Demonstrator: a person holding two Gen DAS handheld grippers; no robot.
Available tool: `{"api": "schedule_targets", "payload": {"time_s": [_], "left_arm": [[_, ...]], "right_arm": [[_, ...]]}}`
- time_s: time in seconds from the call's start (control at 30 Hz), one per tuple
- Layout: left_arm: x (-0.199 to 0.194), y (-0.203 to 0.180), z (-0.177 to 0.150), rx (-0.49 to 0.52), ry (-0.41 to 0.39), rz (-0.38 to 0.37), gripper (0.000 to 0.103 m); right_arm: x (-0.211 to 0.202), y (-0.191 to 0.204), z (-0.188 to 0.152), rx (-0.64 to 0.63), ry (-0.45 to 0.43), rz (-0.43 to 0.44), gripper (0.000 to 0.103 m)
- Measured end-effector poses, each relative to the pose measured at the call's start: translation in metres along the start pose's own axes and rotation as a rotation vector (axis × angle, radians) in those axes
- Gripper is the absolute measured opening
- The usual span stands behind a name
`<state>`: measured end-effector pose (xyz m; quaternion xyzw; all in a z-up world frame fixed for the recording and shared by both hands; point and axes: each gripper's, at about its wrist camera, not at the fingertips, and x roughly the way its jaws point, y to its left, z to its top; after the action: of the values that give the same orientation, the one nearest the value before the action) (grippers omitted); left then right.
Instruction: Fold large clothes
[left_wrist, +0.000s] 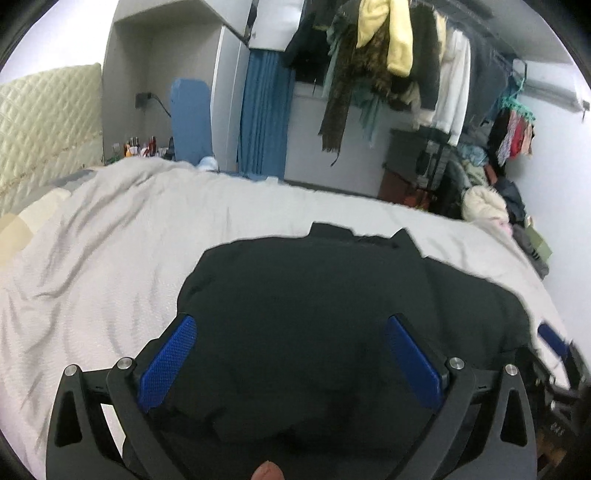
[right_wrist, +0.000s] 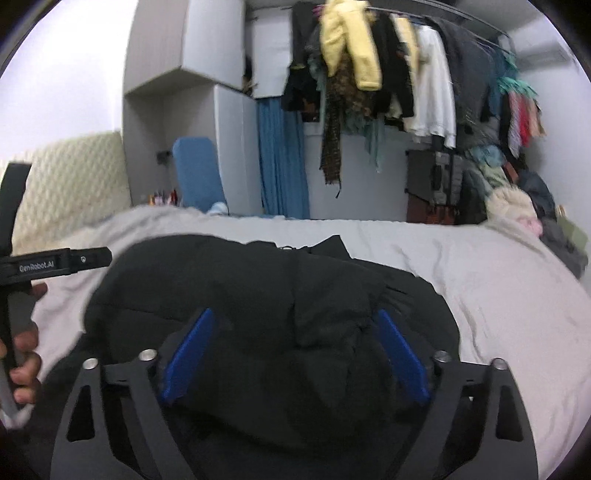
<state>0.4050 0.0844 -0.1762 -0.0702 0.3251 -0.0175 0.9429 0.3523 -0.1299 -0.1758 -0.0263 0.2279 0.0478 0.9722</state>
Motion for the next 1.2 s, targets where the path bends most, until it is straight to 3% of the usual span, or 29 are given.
{"api": "schedule_targets", "payload": {"time_s": [0.17, 0.37, 0.53, 0.83, 1.0, 1.2], "left_arm": [[0.053, -0.011, -0.010, 0.091, 0.048, 0.035, 0.103], [0.082, -0.020, -0.001, 0.144, 0.067, 0.069, 0.103], [0.103, -0.021, -0.004, 0.137, 0.084, 0.064, 0.103], [0.121, -0.025, -0.015, 0.145, 0.080, 0.067, 0.103], [0.105, -0.024, -0.019, 0.127, 0.077, 0.067, 0.103], [0.069, -0.012, -0.011, 0.048, 0.129, 0.067, 0.103]], "right_arm": [[0.040, 0.000, -0.004, -0.046, 0.000, -0.044, 0.084], [0.075, -0.013, 0.007, -0.015, 0.015, -0.049, 0.084], [0.097, -0.026, 0.002, 0.054, 0.062, -0.003, 0.085], [0.122, -0.026, -0.011, 0.054, 0.139, 0.024, 0.087], [0.114, -0.025, -0.011, 0.053, 0.176, 0.034, 0.087], [0.054, -0.031, 0.010, 0.056, 0.075, 0.036, 0.091]]}}
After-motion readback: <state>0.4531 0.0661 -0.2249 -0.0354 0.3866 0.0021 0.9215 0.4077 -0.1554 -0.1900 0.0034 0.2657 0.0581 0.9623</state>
